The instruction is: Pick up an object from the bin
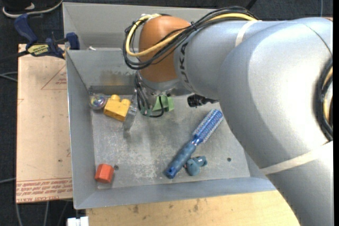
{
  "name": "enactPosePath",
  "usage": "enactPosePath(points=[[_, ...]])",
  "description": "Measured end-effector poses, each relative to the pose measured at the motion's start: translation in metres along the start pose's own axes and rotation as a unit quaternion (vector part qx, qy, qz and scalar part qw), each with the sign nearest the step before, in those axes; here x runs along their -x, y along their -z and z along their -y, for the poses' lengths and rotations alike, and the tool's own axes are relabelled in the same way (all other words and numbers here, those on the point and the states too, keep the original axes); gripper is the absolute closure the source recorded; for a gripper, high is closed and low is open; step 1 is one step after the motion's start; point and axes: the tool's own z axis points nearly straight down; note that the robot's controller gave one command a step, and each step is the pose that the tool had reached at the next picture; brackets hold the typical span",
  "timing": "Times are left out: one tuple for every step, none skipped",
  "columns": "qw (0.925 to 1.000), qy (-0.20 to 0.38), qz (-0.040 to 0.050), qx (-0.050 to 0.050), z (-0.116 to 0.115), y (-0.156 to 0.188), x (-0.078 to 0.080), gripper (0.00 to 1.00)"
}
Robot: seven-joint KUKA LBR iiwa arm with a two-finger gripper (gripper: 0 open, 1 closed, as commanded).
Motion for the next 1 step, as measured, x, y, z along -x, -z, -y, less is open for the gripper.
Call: enactPosePath(points=[[0.9994,0.033,0.0017,0.002,-0.0476,-0.0152,-0.0160,0.00]])
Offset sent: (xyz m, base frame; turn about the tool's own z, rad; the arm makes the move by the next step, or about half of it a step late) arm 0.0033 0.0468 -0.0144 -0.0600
